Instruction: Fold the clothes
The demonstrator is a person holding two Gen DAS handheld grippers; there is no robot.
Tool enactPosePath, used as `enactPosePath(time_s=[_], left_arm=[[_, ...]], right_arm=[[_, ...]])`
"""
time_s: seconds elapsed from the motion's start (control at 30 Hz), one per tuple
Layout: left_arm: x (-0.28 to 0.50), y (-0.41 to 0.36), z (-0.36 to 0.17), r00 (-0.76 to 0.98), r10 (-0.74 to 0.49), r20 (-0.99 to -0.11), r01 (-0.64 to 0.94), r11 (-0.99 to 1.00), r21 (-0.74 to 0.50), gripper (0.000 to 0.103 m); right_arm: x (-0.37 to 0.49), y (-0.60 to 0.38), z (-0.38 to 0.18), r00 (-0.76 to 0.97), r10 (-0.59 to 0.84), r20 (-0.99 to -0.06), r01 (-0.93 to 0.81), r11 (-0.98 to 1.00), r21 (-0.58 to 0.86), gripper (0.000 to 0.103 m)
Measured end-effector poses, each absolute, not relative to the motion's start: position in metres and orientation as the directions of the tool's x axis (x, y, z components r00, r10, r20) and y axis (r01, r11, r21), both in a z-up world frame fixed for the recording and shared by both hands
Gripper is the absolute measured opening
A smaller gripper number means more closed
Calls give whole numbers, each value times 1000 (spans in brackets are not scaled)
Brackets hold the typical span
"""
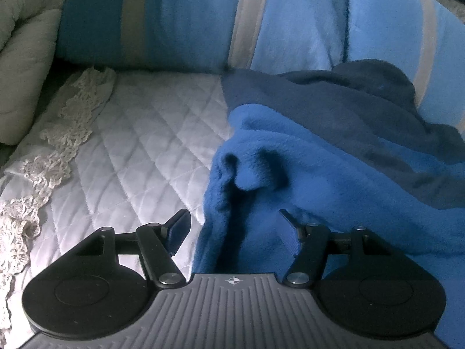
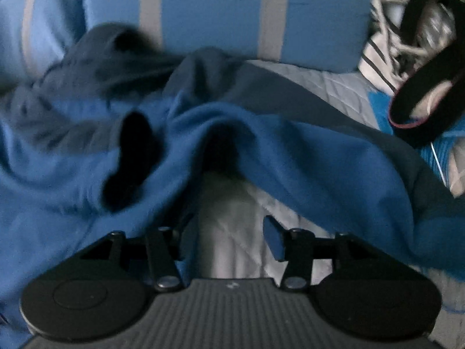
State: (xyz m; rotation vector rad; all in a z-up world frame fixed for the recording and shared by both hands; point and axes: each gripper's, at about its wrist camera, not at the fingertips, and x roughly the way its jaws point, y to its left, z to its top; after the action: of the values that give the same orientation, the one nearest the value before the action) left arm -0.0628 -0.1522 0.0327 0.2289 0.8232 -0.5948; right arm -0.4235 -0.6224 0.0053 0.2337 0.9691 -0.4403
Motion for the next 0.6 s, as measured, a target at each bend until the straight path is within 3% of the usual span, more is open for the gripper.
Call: enactPosePath(time_s=[0.07, 0.37, 0.6], left_arm=[[-64, -154, 34, 530, -409, -743, 581, 813, -34, 64], [-64, -155, 32, 535, -396, -746, 574, 819, -24, 64], [-64, -158, 30, 532, -390, -752, 573, 819, -19, 64]], right_arm=[[-421, -618, 0, 477, -249, -843, 435, 900, -20, 58], [-408, -597, 3, 486, -279, -828, 360, 928, -101, 55], [-410, -593, -3, 492, -188, -850, 312, 950, -29, 56]])
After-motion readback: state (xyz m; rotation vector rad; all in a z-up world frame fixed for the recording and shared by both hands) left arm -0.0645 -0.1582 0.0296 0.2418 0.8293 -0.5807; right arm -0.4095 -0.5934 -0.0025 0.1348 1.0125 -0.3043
